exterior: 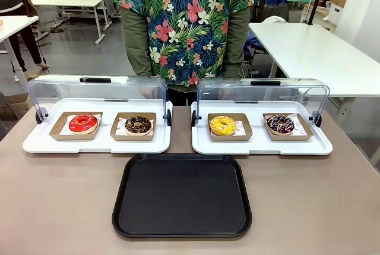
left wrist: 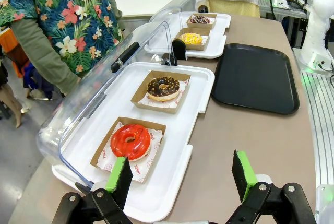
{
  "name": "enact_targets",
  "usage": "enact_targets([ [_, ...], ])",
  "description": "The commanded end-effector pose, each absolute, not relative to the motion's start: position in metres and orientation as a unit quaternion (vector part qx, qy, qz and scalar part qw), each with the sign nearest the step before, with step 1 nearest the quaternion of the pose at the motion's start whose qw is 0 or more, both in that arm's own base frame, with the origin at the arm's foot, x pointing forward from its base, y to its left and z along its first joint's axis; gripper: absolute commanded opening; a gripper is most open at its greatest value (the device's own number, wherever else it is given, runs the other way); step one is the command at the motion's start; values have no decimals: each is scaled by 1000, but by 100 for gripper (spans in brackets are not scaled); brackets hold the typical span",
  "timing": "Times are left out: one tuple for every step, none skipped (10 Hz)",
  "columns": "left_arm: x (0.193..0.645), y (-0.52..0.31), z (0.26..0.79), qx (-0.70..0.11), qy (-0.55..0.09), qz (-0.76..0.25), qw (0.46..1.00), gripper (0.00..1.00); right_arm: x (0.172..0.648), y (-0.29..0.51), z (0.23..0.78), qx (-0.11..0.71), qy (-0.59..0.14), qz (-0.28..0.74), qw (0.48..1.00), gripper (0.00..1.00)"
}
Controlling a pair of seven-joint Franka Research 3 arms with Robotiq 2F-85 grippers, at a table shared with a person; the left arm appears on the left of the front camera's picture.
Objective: Move the second donut from the left to the tray.
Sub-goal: Pick up the Paper togo box containing the Donut indicated by the person and place it on the Handle tray.
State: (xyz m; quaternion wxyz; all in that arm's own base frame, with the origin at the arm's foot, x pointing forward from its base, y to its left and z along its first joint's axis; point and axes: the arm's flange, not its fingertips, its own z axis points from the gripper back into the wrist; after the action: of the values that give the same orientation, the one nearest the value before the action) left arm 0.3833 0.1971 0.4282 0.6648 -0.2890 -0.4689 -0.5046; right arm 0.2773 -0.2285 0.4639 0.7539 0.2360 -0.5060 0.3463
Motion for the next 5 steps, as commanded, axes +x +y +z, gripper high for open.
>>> enact_targets([
  [382,197,431,-289,-463,-504,670,100,281,-230,466,231,-521,351,743,100],
  [382,197,431,-289,-463,-504,670,100,281,-230,466,231,-521,351,743,100],
  [382,197,431,-289,-463,-504,670,100,281,-230,466,231,-521,351,743,100],
  [382,197,431,-289,-463,-504,670,100,281,-230,466,231,-521,351,743,100],
  [382,197,431,-289,-463,-504,670,100,281,-230,466,231,-521,351,743,100],
])
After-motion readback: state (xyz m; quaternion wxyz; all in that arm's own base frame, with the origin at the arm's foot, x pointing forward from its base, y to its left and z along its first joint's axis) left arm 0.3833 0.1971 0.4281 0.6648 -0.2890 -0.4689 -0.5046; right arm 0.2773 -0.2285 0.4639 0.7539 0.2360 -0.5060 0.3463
